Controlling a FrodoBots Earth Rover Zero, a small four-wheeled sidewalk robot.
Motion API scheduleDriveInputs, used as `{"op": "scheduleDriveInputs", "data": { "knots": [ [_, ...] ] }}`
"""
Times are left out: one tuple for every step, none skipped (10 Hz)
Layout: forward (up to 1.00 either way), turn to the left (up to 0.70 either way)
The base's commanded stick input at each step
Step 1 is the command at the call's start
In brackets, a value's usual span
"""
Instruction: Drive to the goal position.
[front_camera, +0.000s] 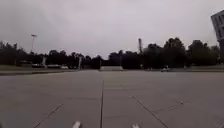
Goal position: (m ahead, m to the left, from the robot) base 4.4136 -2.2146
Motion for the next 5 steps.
{"op": "scheduleDriveInputs", "data": {
  "knots": [
    [0.70,0.00],
    [0.70,0.00],
    [0.70,0.00],
    [0.70,0.00],
    [0.70,0.00]
  ]
}}
